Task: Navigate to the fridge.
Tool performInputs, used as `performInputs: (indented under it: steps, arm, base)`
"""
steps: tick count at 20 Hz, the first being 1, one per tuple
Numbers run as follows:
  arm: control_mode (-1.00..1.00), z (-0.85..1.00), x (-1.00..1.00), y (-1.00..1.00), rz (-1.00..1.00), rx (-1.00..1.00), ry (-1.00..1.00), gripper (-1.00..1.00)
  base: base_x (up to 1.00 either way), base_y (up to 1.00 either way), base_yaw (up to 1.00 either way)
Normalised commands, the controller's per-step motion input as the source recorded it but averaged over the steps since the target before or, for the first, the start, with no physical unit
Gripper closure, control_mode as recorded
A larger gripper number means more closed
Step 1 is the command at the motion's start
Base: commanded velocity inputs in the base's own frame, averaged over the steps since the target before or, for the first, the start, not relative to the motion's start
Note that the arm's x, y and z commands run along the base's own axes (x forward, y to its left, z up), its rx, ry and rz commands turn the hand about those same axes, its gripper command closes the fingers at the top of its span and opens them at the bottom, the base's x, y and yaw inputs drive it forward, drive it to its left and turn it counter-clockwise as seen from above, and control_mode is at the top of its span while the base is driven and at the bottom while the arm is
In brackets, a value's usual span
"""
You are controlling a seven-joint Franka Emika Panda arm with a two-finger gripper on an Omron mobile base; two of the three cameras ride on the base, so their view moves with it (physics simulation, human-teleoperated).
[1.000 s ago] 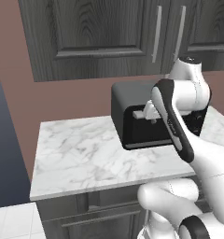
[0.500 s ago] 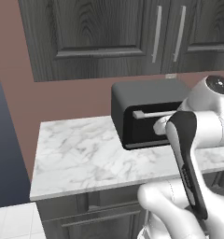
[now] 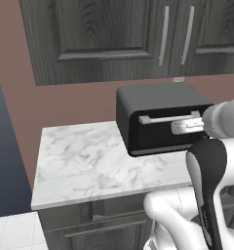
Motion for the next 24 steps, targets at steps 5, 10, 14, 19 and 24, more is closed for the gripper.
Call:
performInputs:
  steps: [5, 10, 14, 19, 24]
  arm:
    - [1.0, 0.36, -0.08, 0.0, -0.03, 0.0, -0.11, -1.0]
    - [1.0, 0.0, 0.0, 0.0, 0.0, 0.0, 0.0, -1.0]
    - [1.0, 0.0, 0.0, 0.0, 0.0, 0.0, 0.0, -1.0]
    - [1.0, 0.0, 0.0, 0.0, 0.0, 0.0, 0.0, -1.0]
    - [1.0, 0.0, 0.0, 0.0, 0.0, 0.0, 0.0, -1.0]
  base:
    - [-0.21, -0.03, -0.01]
    - [-0.85, 0.09, 0.0]
    - [-1.0, 0.91, 0.21]
    - [-0.31, 0.78, 0.62]
    - [0.0, 0.16, 0.81]
